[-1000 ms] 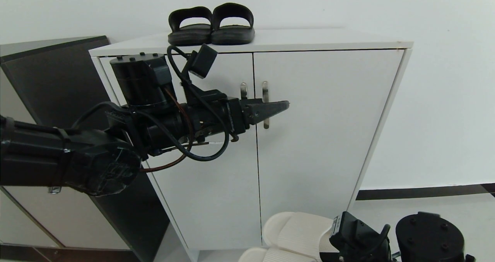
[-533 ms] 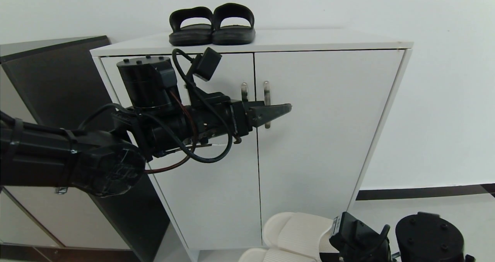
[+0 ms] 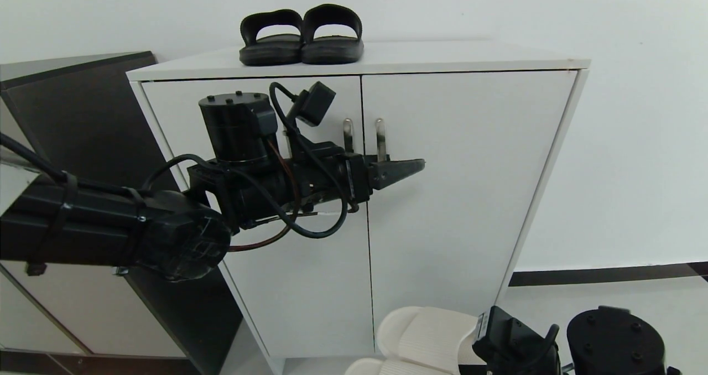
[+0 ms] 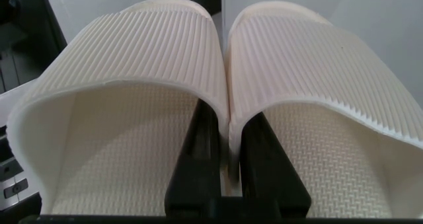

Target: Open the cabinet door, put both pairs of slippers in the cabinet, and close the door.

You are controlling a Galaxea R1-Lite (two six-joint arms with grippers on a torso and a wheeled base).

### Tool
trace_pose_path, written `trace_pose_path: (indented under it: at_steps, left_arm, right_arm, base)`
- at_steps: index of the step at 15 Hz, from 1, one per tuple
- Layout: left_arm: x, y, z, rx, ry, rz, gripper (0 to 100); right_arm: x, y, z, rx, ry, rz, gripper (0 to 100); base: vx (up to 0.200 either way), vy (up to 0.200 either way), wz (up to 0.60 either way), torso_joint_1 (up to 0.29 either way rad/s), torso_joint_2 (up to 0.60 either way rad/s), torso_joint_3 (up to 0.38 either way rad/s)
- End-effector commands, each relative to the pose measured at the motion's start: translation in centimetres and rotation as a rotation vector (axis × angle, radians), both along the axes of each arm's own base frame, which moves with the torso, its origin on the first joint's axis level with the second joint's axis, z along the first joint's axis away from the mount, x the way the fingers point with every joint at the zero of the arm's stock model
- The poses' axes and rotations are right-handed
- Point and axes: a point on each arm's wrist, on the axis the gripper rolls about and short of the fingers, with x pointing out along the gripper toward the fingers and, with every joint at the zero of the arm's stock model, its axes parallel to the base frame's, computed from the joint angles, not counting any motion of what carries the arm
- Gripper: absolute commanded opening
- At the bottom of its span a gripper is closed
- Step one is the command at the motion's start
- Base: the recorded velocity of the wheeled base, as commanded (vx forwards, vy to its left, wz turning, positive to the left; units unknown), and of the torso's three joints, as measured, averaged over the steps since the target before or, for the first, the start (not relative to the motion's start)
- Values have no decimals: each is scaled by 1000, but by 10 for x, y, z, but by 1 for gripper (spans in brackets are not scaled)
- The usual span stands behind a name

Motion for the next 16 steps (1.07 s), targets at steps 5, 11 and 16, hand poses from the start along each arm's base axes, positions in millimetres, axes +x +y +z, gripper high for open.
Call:
trace_pose_path:
  at_steps: [5, 11, 16]
  left_arm:
    - [-37, 10, 15, -17, -27, -35, 0]
    - [-93, 21, 24, -13, -84, -7, 0]
    - [-97, 32, 29, -30, -101, 60, 0]
  right_arm:
    - [-10, -9, 3, 31, 30, 104, 0]
    - [-15, -13, 6, 47, 31, 145, 0]
    - [-17, -12, 6, 44, 36, 156, 0]
  base:
    - [0, 0, 0, 0, 0, 0]
    - [0, 0, 0, 0, 0, 0]
    - [0, 0, 0, 0, 0, 0]
